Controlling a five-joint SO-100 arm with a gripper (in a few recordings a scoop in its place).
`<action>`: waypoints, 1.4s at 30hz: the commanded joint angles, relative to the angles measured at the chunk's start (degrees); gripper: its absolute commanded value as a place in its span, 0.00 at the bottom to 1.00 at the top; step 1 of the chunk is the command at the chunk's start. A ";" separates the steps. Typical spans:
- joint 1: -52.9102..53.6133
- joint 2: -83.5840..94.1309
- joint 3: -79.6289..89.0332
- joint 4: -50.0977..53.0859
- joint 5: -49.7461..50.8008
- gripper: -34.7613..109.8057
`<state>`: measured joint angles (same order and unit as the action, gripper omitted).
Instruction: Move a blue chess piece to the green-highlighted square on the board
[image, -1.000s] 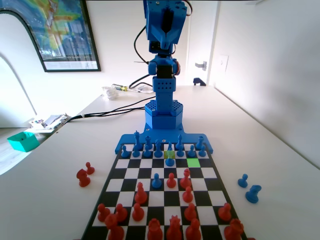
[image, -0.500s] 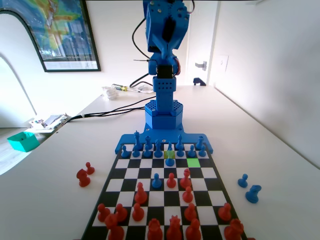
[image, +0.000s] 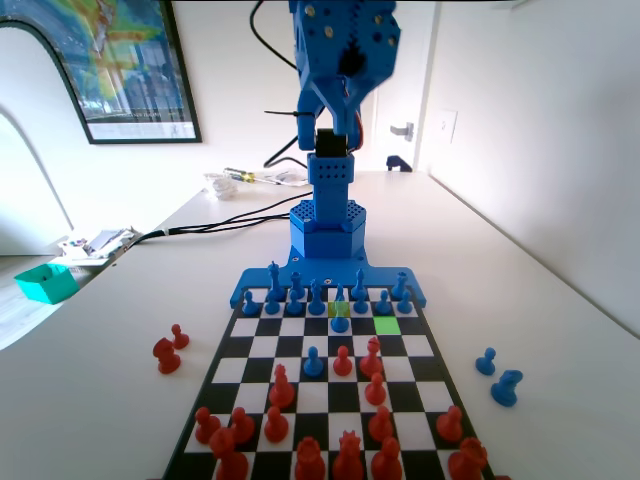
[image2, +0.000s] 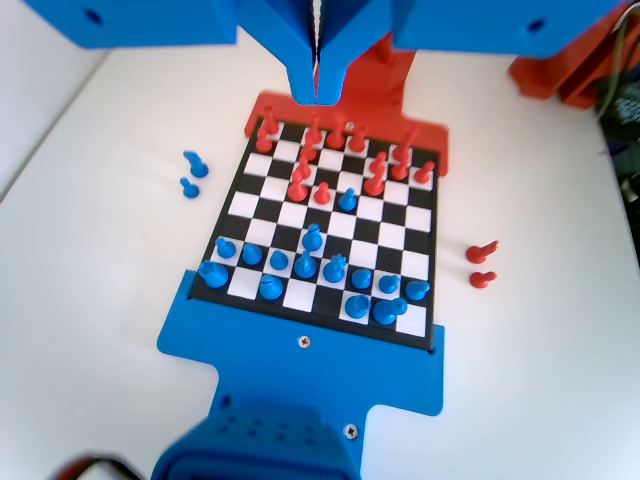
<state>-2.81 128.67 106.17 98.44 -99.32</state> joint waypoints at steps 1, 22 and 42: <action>-1.23 -4.39 -2.29 -0.44 -1.85 0.25; -3.60 -14.68 18.63 -25.49 -0.35 0.25; -2.99 -22.76 25.31 -34.72 1.05 0.30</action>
<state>-5.27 105.64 131.31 64.16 -98.35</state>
